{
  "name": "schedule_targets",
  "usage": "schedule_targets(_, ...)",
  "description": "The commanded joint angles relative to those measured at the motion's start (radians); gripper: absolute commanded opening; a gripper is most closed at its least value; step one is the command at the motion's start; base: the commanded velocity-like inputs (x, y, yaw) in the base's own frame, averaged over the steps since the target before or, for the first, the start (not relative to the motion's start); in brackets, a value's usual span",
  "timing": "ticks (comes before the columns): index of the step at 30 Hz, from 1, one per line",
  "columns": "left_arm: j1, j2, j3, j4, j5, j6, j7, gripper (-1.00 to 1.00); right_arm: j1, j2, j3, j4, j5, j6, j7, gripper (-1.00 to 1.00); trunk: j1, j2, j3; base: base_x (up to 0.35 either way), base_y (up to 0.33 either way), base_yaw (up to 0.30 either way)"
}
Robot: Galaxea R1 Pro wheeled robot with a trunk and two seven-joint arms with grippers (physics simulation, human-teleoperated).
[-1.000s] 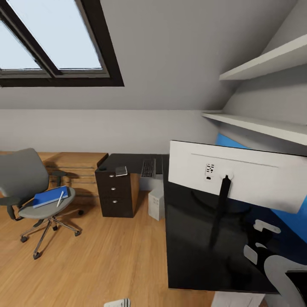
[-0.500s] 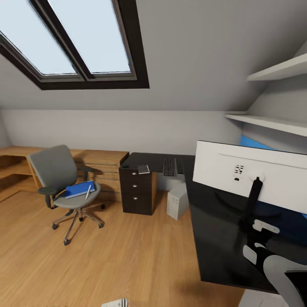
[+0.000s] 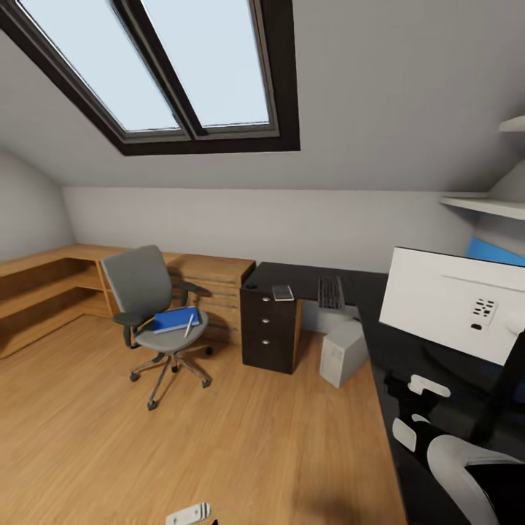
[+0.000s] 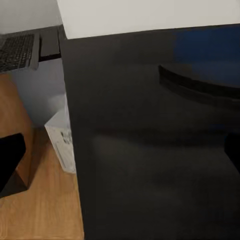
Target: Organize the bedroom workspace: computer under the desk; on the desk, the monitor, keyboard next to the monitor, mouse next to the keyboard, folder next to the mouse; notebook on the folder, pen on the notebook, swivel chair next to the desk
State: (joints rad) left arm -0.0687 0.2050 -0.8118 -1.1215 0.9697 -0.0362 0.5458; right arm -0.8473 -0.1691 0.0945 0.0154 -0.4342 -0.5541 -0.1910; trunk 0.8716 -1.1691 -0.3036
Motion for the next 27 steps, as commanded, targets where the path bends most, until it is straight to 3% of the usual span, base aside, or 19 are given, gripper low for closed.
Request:
schedule_targets(1, -0.002, -0.001, -0.004, 0.000, 0.007, -0.004, 0.006, 1.00, -0.001, 0.005, 0.008, 0.002, -0.005, -0.003, -0.004, 1.00, 0.000, -0.001, -0.001, 0.007, 0.008, 0.276)
schedule_targets(9, -0.002, -0.006, -0.004, 0.013, 0.007, -0.003, 0.006, 1.00, 0.000, 0.012, 0.007, 0.001, -0.005, -0.003, -0.004, 1.00, 0.000, -0.001, -0.001, 0.060, 0.177, 0.199)
schedule_targets(27, -0.002, -0.016, -0.003, 0.023, 0.006, 0.004, 0.005, 1.00, 0.014, 0.012, 0.007, 0.002, -0.005, -0.001, -0.002, 1.00, 0.000, -0.001, -0.001, 0.223, 0.243, 0.013)
